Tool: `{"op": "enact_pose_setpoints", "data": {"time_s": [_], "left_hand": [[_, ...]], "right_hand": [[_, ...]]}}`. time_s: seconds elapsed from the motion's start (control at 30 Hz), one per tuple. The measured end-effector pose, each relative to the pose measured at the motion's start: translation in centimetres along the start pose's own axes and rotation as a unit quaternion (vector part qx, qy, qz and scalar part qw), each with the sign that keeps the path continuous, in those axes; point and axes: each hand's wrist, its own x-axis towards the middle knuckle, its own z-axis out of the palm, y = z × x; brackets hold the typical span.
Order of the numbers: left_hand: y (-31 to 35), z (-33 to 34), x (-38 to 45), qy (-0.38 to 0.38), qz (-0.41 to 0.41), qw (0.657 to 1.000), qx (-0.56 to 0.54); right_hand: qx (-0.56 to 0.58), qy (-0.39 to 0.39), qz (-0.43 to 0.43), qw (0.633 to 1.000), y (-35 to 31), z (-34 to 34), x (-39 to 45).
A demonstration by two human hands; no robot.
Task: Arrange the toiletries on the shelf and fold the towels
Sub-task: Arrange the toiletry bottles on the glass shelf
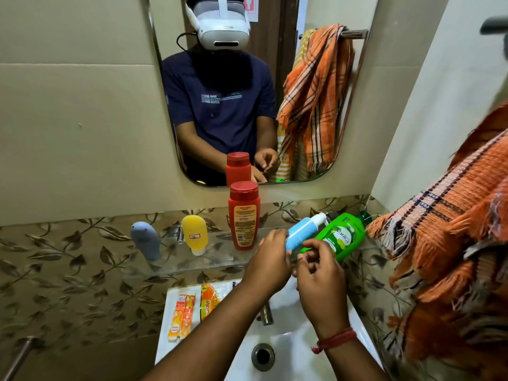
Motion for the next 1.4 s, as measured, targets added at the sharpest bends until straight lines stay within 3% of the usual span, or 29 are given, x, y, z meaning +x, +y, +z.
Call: {"op": "enact_pose_setpoints", "data": {"time_s": [0.13, 0.23, 0.4, 0.57, 0.63, 0.87, 1.1, 1.4], "left_hand": [[0.3, 0.5, 1.1, -0.012, -0.021, 0.998, 0.054], [0.5, 0.7, 1.1, 0.008, -0.043, 0.998, 0.035], [0.7, 1.2, -0.5, 0.089, -0.029, 0.994, -0.057], [1.8, 1.3, -2.2, 0.138, -0.022, 0.974, -0.18], [2.3, 1.1, -2.1, 0.133, -0.008, 0.971, -0.198], [3.1, 0.7, 0.4, 0.093, -0.03, 0.978, -0.183], [3.6, 0.5, 2.0, 0.038, -0.073, 0.971, -0.224], [3.5, 0.8, 2.2, 0.034, -0.087, 0.966, -0.241]], "right_hand": [[-0.005, 0.007, -0.011, 1.0, 0.1, -0.6, 1.0], [-0.019, 0.011, -0.017, 1.0, 0.1, -0.7, 1.9], [0.007, 0.027, -0.015, 1.0, 0.6, -1.1, 3.0], [0.094, -0.014, 0.081, 0.992, 0.2, -1.4, 4.2], [0.116, -0.055, 0.106, 0.986, -0.1, -1.4, 5.2], [0.034, -0.155, 0.089, 0.983, -0.3, -1.2, 8.9], [-0.059, -0.15, 0.029, 0.987, -0.5, -1.0, 10.5], [-0.105, -0.174, 0.025, 0.979, 0.3, -0.7, 10.9]]}}
